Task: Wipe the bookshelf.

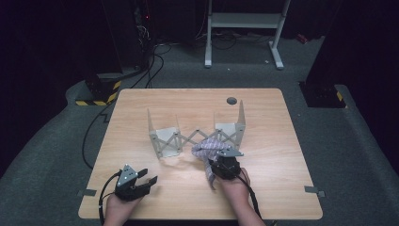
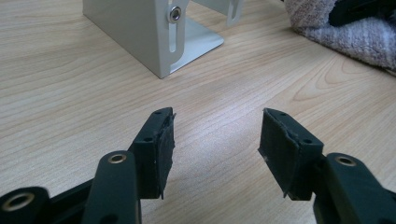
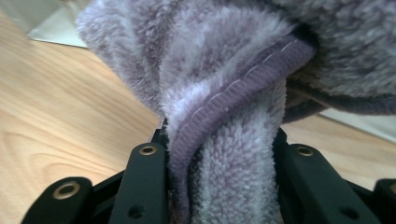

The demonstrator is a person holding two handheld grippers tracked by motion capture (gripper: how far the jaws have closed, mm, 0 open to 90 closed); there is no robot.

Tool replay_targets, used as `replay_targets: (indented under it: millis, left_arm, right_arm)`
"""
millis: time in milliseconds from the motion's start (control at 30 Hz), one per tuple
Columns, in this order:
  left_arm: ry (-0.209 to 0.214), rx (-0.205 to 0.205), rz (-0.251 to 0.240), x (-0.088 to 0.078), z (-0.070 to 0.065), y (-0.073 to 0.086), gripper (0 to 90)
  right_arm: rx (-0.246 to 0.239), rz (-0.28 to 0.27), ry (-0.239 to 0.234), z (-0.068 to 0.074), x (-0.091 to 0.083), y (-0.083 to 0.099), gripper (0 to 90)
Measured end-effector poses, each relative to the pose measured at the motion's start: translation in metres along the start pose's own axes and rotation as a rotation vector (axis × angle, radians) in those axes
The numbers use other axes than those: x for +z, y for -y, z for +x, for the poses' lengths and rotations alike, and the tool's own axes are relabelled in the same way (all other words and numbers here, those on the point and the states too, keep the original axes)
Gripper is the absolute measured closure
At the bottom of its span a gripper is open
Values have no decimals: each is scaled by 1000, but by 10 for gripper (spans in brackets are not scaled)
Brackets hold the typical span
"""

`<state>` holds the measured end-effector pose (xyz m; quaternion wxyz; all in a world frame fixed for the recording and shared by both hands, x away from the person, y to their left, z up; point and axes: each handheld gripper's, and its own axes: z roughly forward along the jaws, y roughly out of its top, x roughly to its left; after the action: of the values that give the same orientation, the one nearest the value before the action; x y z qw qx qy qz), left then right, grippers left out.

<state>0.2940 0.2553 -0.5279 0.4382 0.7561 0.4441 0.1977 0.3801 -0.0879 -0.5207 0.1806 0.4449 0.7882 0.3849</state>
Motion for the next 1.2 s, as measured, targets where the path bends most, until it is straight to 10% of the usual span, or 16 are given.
replay_targets:
  millis: [467,967,1200]
  left_arm:
    - [0,-5,-9,-2,2,0,448]
    - [4,-4,-6,-1,1,0,448]
    - [4,-1,-5,-1,1,0,448]
  right_arm:
    - [-170,-228,-44,54,-39,-69,645]
    - [-56,-2,-37,34,21,-12,648]
    - [-64,-68,-52,40,6,-23,648]
